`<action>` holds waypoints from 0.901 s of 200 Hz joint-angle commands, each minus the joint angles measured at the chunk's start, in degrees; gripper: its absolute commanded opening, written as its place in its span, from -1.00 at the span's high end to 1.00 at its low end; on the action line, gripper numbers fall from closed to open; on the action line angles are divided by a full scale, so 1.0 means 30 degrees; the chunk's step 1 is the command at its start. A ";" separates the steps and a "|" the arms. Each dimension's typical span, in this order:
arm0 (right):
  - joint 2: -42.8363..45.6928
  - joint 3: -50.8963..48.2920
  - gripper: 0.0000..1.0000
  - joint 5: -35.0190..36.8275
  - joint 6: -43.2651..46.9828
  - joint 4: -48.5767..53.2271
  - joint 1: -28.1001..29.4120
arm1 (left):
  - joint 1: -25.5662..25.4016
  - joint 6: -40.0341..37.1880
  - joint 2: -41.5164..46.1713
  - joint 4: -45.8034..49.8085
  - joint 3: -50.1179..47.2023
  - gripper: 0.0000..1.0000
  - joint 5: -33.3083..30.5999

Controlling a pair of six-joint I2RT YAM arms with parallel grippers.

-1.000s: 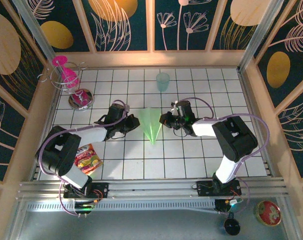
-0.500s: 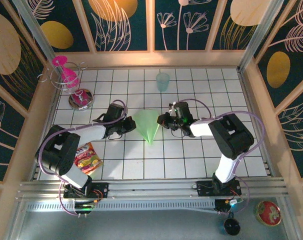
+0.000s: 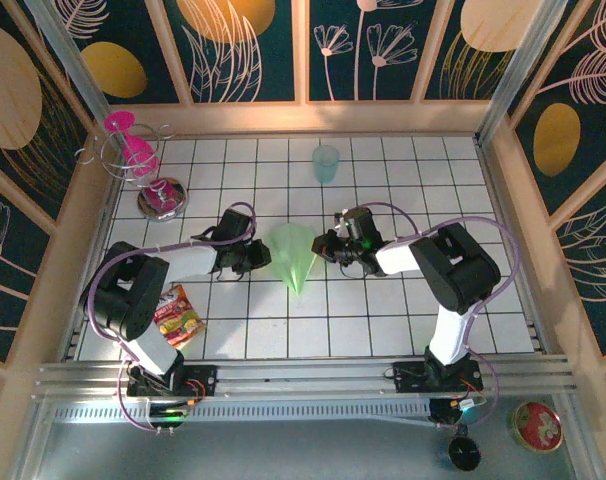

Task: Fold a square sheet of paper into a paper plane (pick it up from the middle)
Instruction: Turn over a paper plane at the center of the table.

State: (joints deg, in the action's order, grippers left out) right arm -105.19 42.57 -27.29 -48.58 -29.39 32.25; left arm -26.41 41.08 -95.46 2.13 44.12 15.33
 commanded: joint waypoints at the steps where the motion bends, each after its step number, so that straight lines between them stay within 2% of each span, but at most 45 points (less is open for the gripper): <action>1: -0.0034 0.0159 0.99 -0.0455 -0.0168 -0.0545 0.0267 | 0.0037 -0.0085 0.0664 0.1316 0.0725 0.55 -0.0671; 32: 0.0247 0.0282 0.98 -0.0481 -0.0271 -0.0488 0.0387 | 0.0015 0.0638 0.2545 0.1641 0.0823 0.39 -0.0920; 74: 0.0317 0.0372 0.99 -0.0478 -0.0311 -0.0458 0.0584 | -0.0627 0.3092 0.4273 -0.0698 -0.0450 0.32 0.0894; 104: 0.0189 0.0401 0.99 -0.0455 -0.0358 -0.0458 0.0613 | -0.1426 0.4304 0.3857 -0.2225 -0.0892 0.32 0.1620; 132: 0.0088 0.0401 0.99 -0.0455 -0.0353 -0.0486 0.0639 | -0.1690 0.4613 0.3123 -0.2384 -0.1246 0.25 0.1243; 180: 0.0007 0.0430 0.98 -0.0455 -0.0342 -0.0487 0.0615 | -0.2320 0.5151 0.1809 -0.3698 -0.1595 0.20 0.2413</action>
State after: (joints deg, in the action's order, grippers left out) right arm -105.19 42.61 -28.18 -49.01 -29.78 33.61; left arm -32.05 54.46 -88.33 -5.48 40.25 19.73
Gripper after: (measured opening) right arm 0.049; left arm 0.397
